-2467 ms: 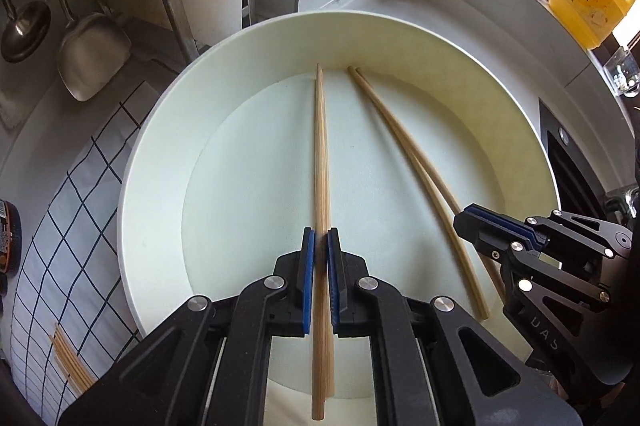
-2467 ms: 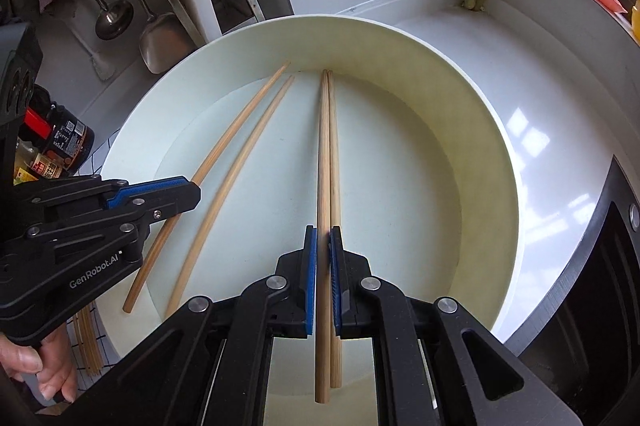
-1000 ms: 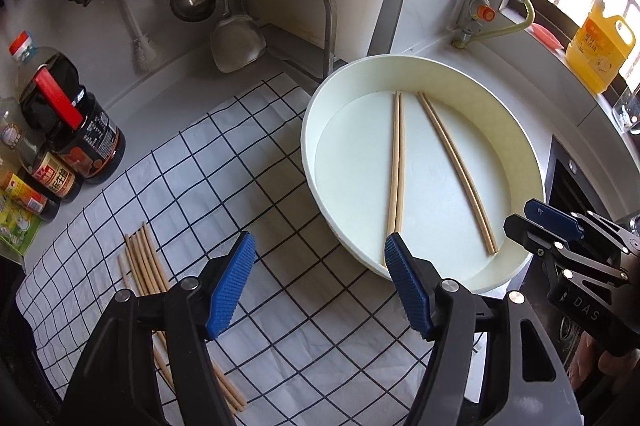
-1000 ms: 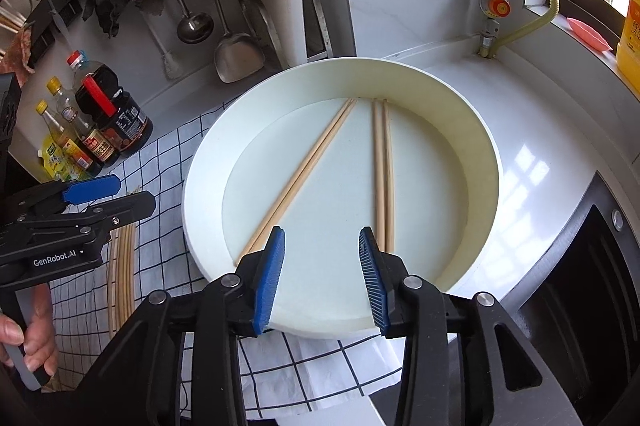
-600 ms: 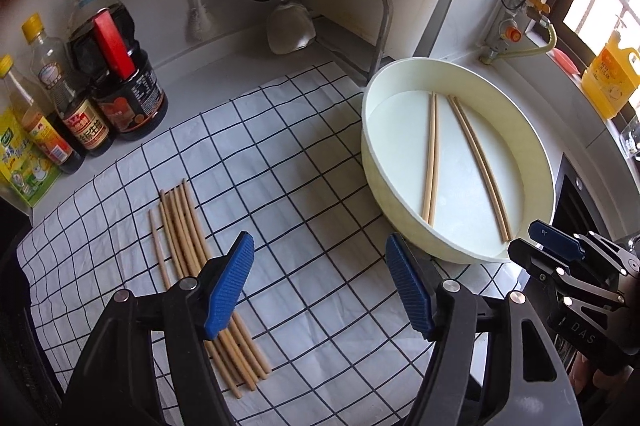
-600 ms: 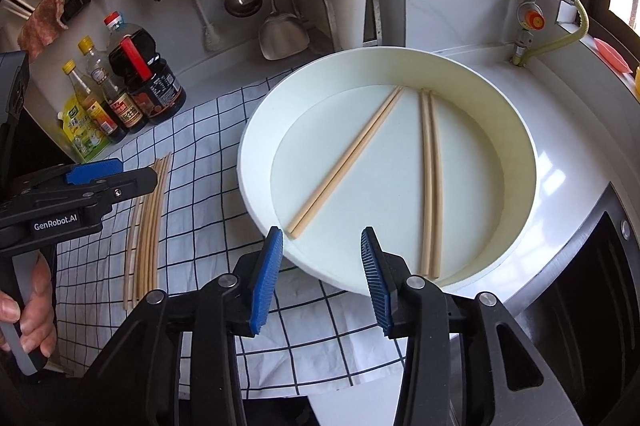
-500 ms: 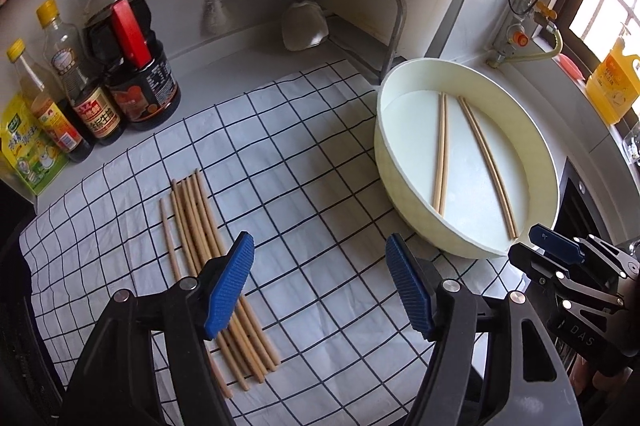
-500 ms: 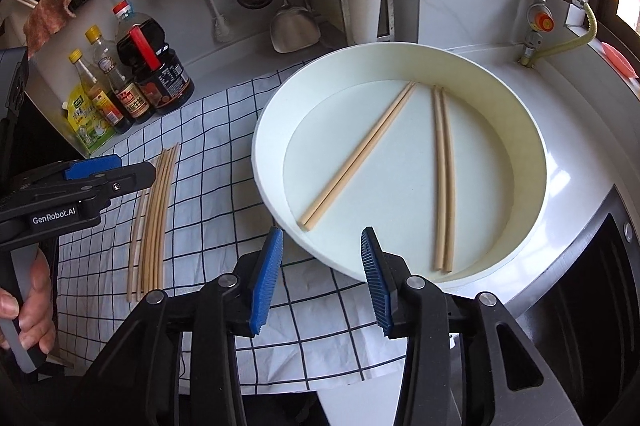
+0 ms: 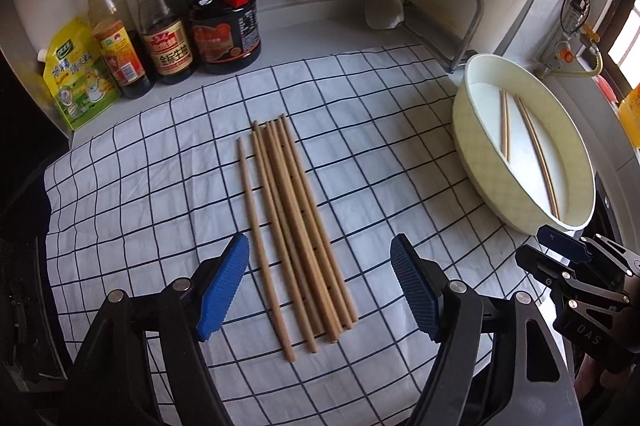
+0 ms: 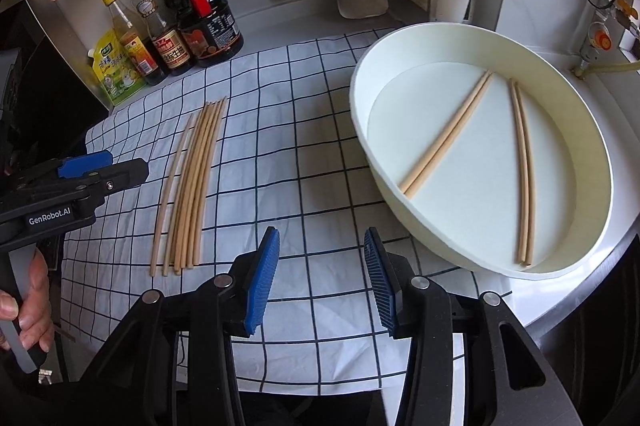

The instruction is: Organize utensils

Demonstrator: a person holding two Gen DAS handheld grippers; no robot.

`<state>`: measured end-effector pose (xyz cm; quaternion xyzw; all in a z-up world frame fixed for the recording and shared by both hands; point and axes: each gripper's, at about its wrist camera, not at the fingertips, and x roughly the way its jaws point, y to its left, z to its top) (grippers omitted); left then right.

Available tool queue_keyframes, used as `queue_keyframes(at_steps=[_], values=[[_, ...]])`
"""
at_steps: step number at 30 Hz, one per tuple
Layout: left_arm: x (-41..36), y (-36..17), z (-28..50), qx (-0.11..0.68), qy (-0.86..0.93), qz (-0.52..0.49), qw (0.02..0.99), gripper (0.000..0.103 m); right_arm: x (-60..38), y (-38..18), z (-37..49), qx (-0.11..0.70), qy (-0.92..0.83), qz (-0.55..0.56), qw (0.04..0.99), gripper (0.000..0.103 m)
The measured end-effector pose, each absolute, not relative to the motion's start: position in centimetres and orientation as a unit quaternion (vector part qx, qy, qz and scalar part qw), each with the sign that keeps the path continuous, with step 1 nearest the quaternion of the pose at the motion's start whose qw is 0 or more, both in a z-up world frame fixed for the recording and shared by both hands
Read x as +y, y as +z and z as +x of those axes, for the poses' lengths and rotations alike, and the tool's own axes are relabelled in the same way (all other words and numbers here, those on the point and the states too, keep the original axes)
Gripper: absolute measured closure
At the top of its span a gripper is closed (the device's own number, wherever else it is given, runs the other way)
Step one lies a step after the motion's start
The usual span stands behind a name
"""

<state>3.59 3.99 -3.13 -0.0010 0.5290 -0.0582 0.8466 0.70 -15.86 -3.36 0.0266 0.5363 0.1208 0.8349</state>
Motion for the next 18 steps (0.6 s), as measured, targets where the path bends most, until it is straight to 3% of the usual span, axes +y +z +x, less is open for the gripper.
queue_keyframes(at_steps=[18], values=[[10.5,-7.3,3.9,0.549,-0.020,-0.028,0.835,0.025,-8.7,-7.6,2.7,0.556,0.153,0.009,0.817,0.058]])
